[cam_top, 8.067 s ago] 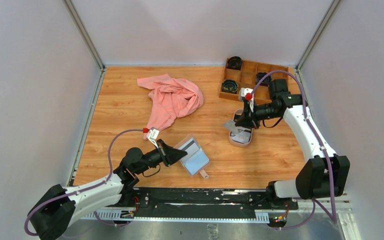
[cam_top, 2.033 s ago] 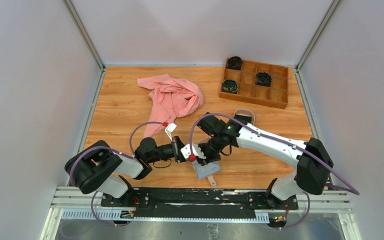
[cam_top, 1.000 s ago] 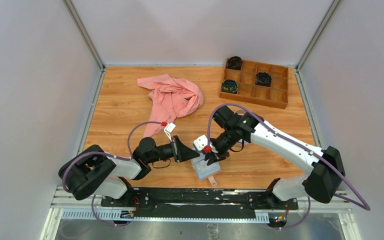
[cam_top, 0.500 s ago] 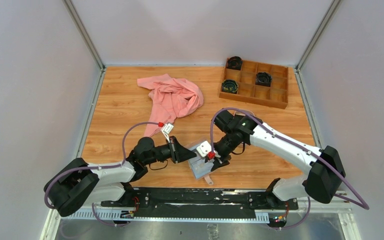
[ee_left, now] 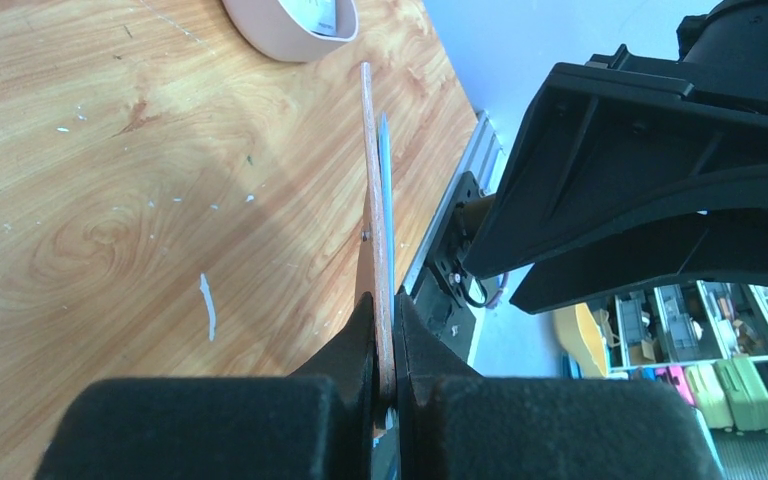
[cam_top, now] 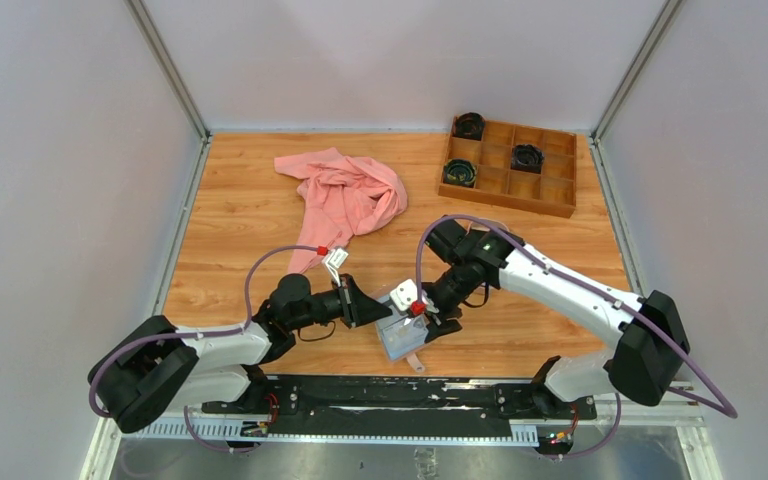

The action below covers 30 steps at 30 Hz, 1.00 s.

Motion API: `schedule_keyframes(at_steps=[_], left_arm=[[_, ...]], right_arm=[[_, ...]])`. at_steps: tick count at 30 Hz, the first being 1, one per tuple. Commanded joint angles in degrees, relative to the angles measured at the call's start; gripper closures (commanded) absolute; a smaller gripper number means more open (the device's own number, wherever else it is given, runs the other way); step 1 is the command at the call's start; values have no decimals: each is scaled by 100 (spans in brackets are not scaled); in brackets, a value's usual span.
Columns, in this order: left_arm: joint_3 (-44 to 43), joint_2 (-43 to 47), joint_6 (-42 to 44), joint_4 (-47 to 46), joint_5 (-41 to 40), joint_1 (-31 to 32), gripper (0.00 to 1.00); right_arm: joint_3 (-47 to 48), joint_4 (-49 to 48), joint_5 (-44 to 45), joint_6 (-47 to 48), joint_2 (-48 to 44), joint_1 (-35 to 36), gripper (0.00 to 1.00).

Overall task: Put the credit cards into the card holder
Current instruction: Insert the credit card into the card holder.

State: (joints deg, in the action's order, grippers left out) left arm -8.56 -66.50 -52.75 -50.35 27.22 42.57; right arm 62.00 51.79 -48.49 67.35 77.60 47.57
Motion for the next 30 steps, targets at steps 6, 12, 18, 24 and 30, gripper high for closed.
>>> schedule_keyframes(at_steps=[6, 12, 18, 24, 30], left_arm=[[-205, -124, -310, -45, 81, 24, 100], [-281, -126, -589, -45, 138, 24, 100], [-288, -109, -657, -45, 195, 24, 100], [-304, -107, -666, -45, 203, 24, 100], [-313, -109, -713, -132, 196, 24, 100]], right_arm=[[-299, -348, 165, 148, -182, -38, 39], [-434, -625, 422, 77, -123, -38, 40], [-499, -947, 691, -197, -148, -37, 40], [-536, -900, 650, -119, -83, 4, 43], [-530, -707, 446, 60, -16, 32, 46]])
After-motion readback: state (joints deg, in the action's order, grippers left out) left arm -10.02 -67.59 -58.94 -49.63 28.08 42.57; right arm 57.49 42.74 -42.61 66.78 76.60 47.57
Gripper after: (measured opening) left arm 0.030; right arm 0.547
